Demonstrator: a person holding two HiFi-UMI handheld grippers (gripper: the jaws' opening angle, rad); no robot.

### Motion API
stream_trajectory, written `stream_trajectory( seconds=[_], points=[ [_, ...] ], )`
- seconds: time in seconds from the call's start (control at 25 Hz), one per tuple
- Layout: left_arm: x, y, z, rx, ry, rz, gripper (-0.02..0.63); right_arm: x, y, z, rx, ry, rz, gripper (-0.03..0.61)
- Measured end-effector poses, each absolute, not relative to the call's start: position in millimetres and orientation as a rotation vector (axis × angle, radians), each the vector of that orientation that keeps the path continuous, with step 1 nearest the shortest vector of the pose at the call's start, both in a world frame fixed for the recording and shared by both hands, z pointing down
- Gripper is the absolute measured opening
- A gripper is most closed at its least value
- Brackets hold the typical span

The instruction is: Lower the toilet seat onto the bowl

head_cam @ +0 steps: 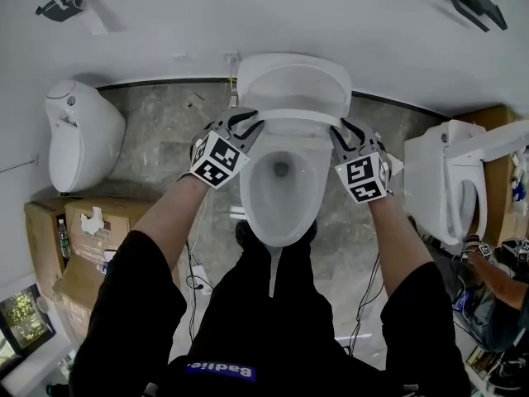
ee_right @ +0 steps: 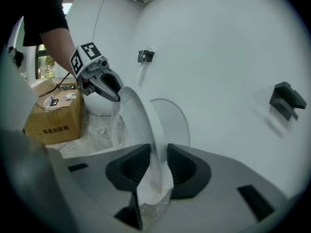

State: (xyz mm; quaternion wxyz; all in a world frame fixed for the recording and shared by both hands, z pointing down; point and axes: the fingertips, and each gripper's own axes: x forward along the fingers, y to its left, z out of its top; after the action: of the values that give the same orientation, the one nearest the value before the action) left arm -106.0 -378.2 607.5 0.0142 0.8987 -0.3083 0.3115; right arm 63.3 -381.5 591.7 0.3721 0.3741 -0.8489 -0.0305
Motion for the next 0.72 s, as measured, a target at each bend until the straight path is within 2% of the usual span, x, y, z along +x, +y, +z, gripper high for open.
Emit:
stream_trajectory(
  seconds=[0.72],
  points=[
    [-98,-294,615,2.84,-0.891,0.963,0.104,69,-299,598,0.98,-2.113,-0.124,0.121]
  ],
)
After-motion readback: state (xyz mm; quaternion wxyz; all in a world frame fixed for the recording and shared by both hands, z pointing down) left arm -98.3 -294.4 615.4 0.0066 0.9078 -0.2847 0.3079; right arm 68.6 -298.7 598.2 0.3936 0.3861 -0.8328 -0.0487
